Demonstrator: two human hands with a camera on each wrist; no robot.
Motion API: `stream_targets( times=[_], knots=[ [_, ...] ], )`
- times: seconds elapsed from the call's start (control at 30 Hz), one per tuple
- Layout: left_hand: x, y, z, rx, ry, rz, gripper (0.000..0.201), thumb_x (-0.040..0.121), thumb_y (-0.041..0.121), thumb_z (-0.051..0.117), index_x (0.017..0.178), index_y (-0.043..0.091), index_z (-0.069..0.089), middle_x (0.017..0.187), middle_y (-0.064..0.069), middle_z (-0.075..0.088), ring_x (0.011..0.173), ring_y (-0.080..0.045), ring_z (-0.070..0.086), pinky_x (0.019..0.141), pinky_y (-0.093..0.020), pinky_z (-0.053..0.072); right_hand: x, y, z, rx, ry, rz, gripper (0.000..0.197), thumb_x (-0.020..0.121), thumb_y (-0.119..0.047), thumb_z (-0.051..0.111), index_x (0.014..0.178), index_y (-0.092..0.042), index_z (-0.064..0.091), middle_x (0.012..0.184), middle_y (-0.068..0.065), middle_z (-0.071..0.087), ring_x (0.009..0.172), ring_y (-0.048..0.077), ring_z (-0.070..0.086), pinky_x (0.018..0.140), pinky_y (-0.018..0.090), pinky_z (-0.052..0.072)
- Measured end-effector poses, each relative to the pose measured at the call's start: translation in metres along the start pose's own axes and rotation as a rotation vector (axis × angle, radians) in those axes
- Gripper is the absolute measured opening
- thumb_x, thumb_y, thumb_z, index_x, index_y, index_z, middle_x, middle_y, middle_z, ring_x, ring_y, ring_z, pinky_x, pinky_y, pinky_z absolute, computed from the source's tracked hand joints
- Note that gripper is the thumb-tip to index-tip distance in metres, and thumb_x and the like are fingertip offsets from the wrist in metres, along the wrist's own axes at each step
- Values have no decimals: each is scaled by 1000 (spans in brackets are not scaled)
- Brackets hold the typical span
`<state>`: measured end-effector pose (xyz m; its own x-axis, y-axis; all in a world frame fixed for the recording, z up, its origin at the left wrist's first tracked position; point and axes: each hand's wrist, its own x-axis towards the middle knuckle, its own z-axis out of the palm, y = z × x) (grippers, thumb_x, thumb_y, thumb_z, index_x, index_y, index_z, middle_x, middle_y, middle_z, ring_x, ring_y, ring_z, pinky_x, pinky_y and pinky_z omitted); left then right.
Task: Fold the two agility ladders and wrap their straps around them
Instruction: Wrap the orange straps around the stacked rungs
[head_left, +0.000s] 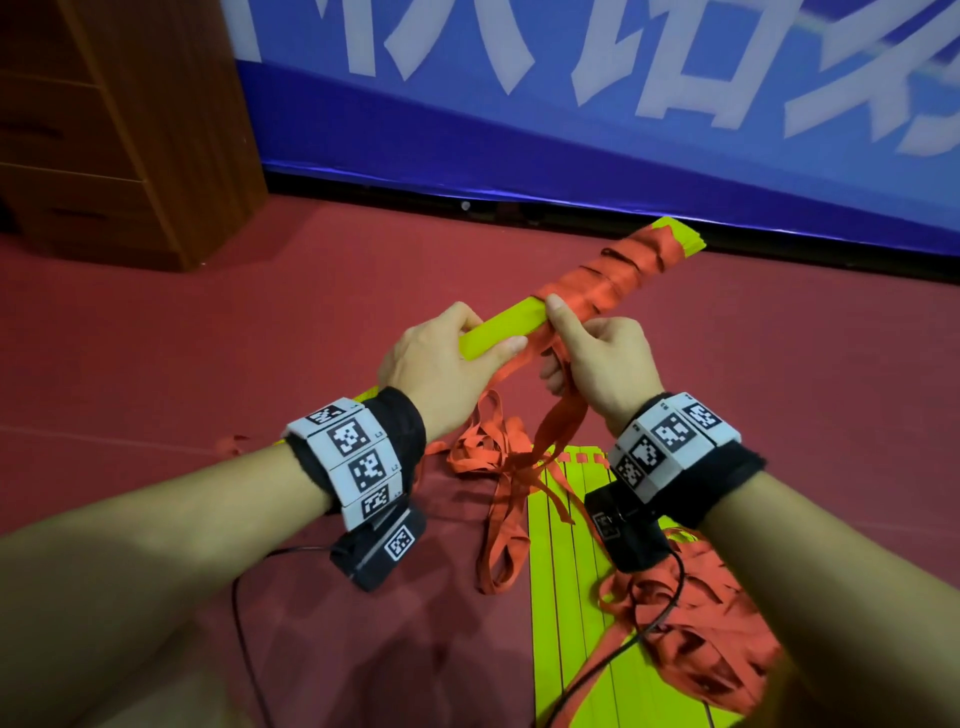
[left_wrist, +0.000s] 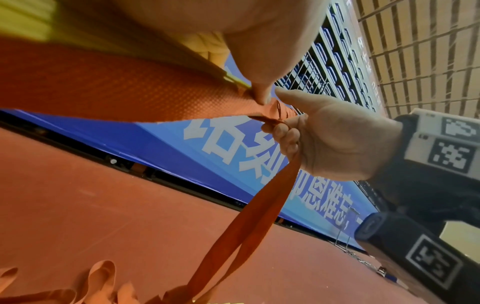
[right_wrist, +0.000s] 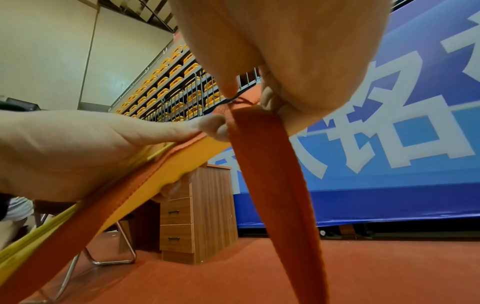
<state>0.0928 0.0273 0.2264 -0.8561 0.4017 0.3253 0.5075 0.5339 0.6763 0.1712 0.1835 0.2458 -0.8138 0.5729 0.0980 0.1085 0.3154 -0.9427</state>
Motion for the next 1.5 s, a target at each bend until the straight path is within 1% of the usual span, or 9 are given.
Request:
stream_targets(
  times=[0.3,0.43,0.5,0.6,0.77,0.9,1.07,1.37,1.5],
  knots=[
    [0,6,-11,-135,-75,71,42,86,66,65,90,25,59,76,5,65,73,-16,60,66,-37,46,-5,-7,-5,76,66,-38,47,103,-39,56,75,-1,62,52,4,64,43,16,57,49,25,44],
    [8,1,-17,-279,-238,61,38,98,59,52,83,26,62,63,8,47,59,-8,41,60,-34,33,-5,-3,-12,71,3,-68,52,105,-37,53,78,6,63,47,0,60,41,14,54,45,23,42],
    [9,-1,-17,-297,-332,73,39,96,61,51,92,25,68,70,2,54,64,-10,46,65,-38,38,-6,-1,-16,68,-14,-95,54,105,-38,52,74,6,63,47,0,59,43,15,55,47,25,44],
    [9,-3,-16,-419,-408,55,31,92,51,66,104,23,71,85,4,77,73,-9,65,74,-35,49,-6,-1,-17,101,-15,-132,51,105,-39,53,70,-2,63,54,6,62,46,17,56,50,27,45],
    [5,0,-9,-491,-297,0,24,91,32,75,109,15,71,92,-3,79,76,-14,68,73,-32,51,-6,-9,-18,187,-74,-59,45,104,-34,54,80,2,63,55,4,64,45,14,57,47,22,48],
    [6,-1,-9,-389,-179,20,26,87,39,79,106,23,72,90,2,77,83,-15,72,73,-31,53,-3,-4,-22,181,-110,36,54,101,-44,56,81,4,67,58,11,67,46,19,61,48,26,53],
    [5,1,-12,-248,-37,62,22,84,45,79,100,32,71,83,10,73,72,-10,65,71,-32,54,-5,-4,-24,109,-164,130,67,98,-58,51,79,4,69,59,14,66,47,22,61,50,27,54],
    [-1,12,-9,6,63,110,26,86,51,72,100,30,65,86,10,72,85,-22,67,71,-36,50,-7,-13,-14,48,-63,42,64,95,-56,60,84,6,70,55,5,58,43,14,50,46,22,46],
    [-3,17,-7,148,35,169,29,88,53,68,98,28,57,68,9,56,80,-29,63,63,-35,42,-8,-13,-8,19,5,25,68,90,-65,61,78,1,71,52,2,58,44,14,50,51,25,47]
  ],
)
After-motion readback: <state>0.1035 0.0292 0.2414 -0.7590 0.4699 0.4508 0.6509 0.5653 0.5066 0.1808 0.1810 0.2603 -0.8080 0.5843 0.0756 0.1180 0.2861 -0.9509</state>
